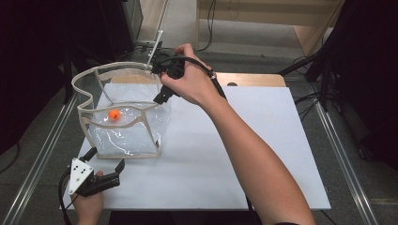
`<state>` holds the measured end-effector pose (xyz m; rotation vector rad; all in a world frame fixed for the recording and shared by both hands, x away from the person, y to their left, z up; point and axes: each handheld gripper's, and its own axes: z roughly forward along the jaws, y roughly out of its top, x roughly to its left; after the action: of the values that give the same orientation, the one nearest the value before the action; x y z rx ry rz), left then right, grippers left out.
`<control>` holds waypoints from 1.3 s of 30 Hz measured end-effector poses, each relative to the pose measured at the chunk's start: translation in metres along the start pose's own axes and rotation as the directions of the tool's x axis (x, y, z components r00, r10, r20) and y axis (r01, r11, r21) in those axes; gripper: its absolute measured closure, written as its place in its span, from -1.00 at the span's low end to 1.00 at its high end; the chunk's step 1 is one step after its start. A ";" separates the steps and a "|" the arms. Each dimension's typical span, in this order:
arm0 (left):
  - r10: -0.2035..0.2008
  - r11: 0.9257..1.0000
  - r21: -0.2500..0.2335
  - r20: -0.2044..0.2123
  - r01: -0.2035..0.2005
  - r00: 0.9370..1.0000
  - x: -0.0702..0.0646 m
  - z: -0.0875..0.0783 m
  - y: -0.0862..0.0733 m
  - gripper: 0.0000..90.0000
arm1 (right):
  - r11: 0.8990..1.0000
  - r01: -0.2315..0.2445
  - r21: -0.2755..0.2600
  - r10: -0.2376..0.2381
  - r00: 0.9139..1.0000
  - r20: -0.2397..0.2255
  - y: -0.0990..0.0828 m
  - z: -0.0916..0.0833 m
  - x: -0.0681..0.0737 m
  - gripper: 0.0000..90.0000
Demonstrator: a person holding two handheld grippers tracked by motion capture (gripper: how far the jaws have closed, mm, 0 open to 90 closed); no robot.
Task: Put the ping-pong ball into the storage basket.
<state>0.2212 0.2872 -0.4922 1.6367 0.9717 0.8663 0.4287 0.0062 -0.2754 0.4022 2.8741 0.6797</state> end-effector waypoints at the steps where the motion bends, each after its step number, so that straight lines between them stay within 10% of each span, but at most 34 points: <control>1: 0.000 1.000 0.000 0.000 0.000 1.000 0.000 0.000 0.000 -1.00 | 1.000 0.002 0.002 -0.002 1.000 -0.002 -0.001 0.000 0.000 -1.00; 39: 0.003 1.000 -0.001 0.001 -0.003 1.000 -0.001 0.000 0.000 -1.00 | 0.998 -0.034 0.046 0.035 0.999 -0.011 -0.044 0.013 -0.002 -1.00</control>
<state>0.2211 0.2866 -0.4922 1.6383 0.9687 0.8680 0.4236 -0.0266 -0.3065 0.4567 2.9052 0.6245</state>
